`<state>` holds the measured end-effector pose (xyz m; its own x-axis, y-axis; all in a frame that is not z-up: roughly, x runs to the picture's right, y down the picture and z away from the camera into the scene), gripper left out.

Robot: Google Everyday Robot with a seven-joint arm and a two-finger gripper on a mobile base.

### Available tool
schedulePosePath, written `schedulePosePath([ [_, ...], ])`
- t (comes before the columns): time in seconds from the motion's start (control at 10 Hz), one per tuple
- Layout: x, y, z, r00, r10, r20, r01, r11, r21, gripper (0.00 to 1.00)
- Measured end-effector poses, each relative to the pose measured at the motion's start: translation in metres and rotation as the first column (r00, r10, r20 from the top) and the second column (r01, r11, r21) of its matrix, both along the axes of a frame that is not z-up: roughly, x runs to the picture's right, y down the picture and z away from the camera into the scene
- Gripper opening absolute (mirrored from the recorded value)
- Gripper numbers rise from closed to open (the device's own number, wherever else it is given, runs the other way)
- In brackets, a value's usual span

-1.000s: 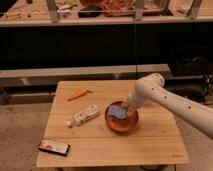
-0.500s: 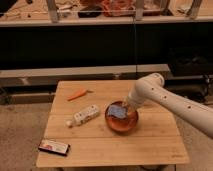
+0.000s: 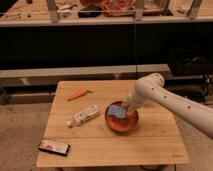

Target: Place the white sponge in the ceramic bowl

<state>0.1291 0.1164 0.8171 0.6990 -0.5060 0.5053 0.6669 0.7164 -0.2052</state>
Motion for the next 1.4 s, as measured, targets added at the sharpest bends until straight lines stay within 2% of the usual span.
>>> schedulePosePath([
  [1.4, 0.0013, -0.0022, 0.002, 1.0, 0.022, -0.01, -0.023, 0.9997, -0.006, 0.04],
])
